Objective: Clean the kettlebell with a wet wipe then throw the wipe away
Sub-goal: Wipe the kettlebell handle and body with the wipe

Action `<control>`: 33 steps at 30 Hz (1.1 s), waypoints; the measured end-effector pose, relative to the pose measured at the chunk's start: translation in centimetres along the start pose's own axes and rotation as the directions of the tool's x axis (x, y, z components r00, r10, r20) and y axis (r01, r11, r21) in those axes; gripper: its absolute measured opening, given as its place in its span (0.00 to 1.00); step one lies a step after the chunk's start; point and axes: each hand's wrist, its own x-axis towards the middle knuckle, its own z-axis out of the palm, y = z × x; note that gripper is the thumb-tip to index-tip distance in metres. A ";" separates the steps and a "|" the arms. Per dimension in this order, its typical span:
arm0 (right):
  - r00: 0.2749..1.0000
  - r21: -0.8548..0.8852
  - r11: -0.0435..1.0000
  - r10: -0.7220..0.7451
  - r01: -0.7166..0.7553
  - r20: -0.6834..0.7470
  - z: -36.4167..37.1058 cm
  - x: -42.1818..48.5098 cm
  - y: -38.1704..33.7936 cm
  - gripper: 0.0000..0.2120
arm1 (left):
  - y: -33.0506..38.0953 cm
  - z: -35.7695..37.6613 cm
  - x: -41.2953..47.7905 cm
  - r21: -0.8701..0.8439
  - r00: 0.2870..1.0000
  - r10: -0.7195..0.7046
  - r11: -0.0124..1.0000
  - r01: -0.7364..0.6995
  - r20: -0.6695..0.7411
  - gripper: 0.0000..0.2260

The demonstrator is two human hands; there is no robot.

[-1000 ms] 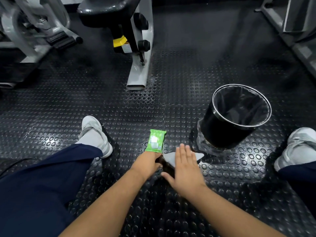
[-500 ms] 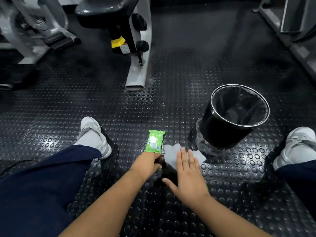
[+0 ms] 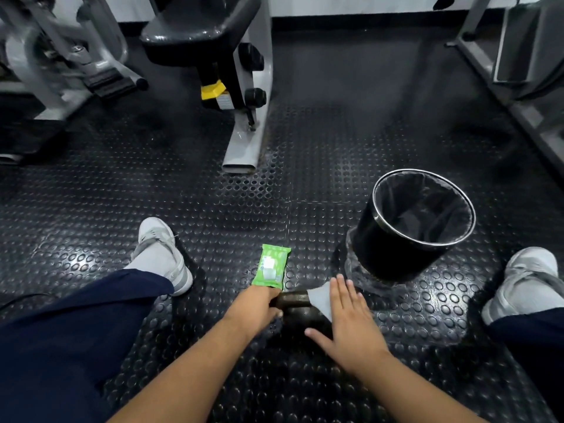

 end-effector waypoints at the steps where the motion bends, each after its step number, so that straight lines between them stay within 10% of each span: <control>1: 1.000 0.012 1.000 -0.005 0.005 -0.009 -0.2 0.2 -0.6 0.55 | 0.1 -0.1 -0.1 0.003 1.000 -0.002 1.000 0.002 0.005 0.12; 11: 0.962 -0.097 0.958 -0.272 0.268 -0.026 2.4 -1.2 -4.7 0.52 | 0.2 0.0 -0.1 0.020 0.999 0.035 0.999 -0.034 -0.042 0.11; 17: 0.994 -0.035 0.998 -0.057 0.054 -0.096 2.0 -0.9 -1.9 0.53 | -0.2 0.4 0.1 0.030 1.000 0.014 0.999 -0.014 -0.009 0.13; 26: 0.958 -0.090 0.966 -0.255 0.244 -0.130 3.7 -0.7 -5.3 0.50 | 0.2 -0.2 -0.3 0.012 0.999 0.033 0.999 -0.033 -0.034 0.10; 33: 0.986 0.018 1.000 -0.005 0.008 -0.164 2.6 -0.3 -3.0 0.51 | 0.4 -0.2 -0.2 0.017 1.000 -0.011 1.000 0.011 0.016 0.12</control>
